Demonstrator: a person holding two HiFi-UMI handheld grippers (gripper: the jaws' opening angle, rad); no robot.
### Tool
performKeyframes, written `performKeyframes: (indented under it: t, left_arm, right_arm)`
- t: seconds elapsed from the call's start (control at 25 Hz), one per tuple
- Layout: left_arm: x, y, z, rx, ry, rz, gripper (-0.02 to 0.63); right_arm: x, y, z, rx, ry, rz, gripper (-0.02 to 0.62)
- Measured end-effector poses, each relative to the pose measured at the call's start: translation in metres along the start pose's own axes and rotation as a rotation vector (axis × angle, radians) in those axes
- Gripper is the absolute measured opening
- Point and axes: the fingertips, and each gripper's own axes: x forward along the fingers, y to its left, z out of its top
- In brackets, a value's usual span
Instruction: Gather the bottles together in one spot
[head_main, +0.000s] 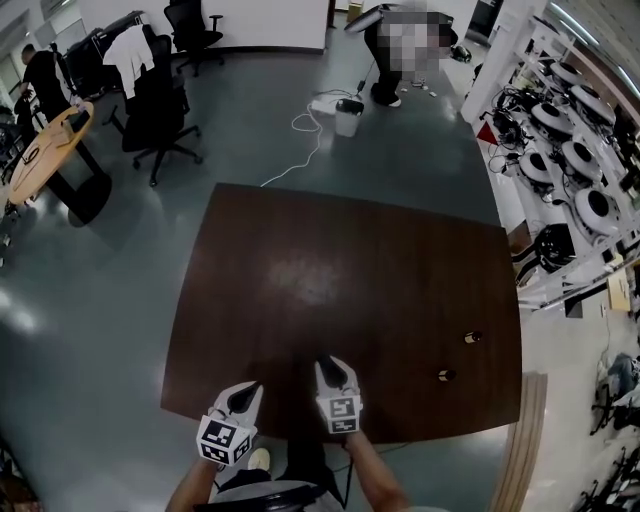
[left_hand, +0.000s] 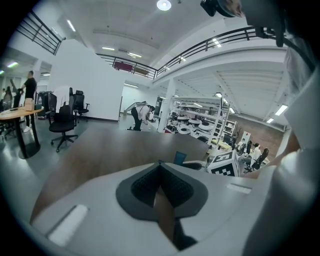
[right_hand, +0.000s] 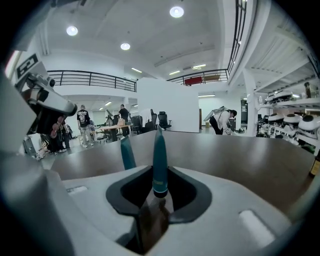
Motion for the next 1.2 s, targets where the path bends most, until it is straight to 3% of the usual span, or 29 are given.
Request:
performKeyframes:
  t: [0.72,0.96,1.2]
  left_arm:
    - [-0.008,0.009,-0.015,-0.017,0.023,0.012,0.0]
    - [-0.01,0.014,-0.012,-0.016,0.023,0.012,0.0]
    - [-0.002,0.006,-0.006,-0.013,0.022,0.004,0.0]
  right_arm:
    - [0.007,0.002,-0.019,-0.016,0.011,-0.018,0.098]
    - [0.004,0.007,-0.02,-0.005,0.008,-0.027,0.204]
    - [-0.019,0.007,-0.011,0.01,0.002,-0.021,0.207]
